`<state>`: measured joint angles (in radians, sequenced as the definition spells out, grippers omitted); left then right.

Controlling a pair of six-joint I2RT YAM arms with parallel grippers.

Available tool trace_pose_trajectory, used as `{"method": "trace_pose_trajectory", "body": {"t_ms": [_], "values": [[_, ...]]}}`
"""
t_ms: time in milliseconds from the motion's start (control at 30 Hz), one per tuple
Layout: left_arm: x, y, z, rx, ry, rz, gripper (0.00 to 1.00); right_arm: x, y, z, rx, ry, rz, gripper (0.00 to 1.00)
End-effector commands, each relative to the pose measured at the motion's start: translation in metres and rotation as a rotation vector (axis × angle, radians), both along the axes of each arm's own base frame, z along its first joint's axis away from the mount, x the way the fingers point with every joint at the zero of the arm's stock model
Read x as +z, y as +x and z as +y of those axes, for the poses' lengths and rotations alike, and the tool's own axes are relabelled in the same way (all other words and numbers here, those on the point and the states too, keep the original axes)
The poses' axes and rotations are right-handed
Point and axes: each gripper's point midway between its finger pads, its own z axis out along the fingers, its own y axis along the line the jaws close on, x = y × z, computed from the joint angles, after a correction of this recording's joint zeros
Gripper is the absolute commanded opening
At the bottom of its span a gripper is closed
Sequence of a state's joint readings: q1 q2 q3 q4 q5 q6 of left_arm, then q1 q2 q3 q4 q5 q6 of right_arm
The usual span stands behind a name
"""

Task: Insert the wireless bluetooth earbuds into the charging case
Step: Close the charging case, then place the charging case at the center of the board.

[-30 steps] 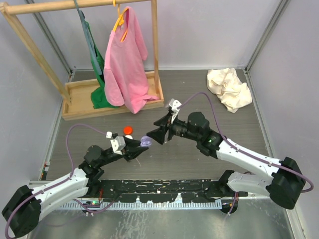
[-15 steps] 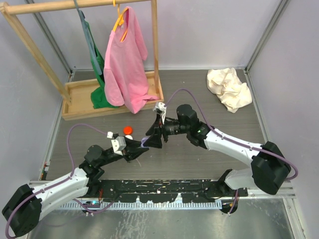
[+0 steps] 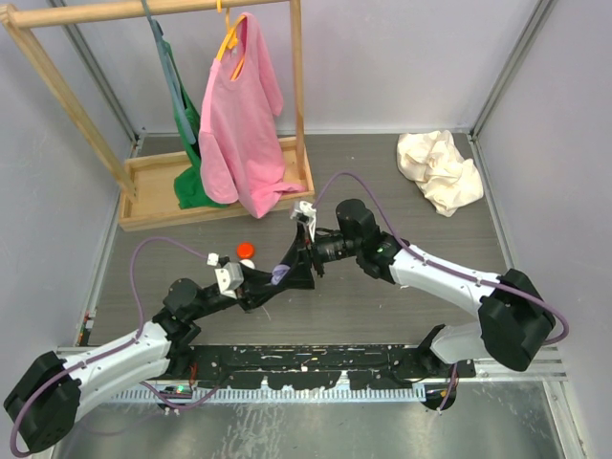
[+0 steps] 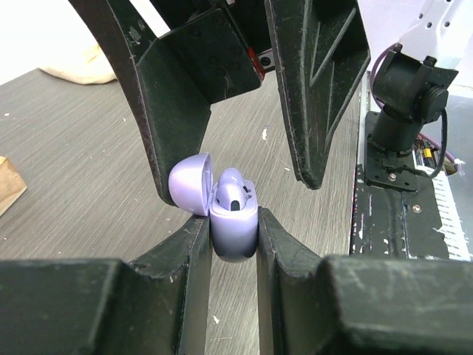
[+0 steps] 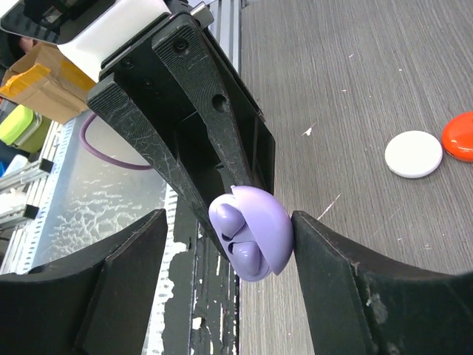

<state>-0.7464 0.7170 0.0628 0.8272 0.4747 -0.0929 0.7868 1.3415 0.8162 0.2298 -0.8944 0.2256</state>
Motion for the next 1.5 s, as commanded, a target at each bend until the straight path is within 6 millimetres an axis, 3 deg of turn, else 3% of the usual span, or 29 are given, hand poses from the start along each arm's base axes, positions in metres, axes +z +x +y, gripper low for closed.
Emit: {"method": "trace_pose_trajectory", "body": {"t_ms": [0,433,733,867,1033,1133,1467], "values": [[0.033,0.007,-0.001,0.03,-0.074,-0.074,0.0,0.037,-0.006,-0.002,0.045,0.07,-0.093,0.73],[0.027,0.016,-0.001,0.062,-0.049,-0.041,0.0,0.036,-0.001,-0.011,-0.011,0.034,-0.141,0.73],[0.013,0.047,0.0,0.205,-0.019,0.144,0.0,0.029,0.061,-0.038,-0.446,-0.067,-0.237,0.75],[-0.005,0.066,0.007,0.337,0.039,0.335,0.0,0.012,0.087,-0.065,-0.659,-0.162,-0.244,0.76],[-0.03,0.087,0.027,0.547,0.068,0.527,0.02,0.0,0.098,-0.092,-0.82,-0.195,-0.251,0.76],[-0.046,0.096,0.034,0.641,0.076,0.606,0.03,-0.004,0.1,-0.104,-0.876,-0.201,-0.254,0.76],[-0.092,0.118,0.029,0.778,0.142,0.869,0.05,-0.006,0.094,-0.133,-0.994,-0.15,-0.269,0.77]]}}
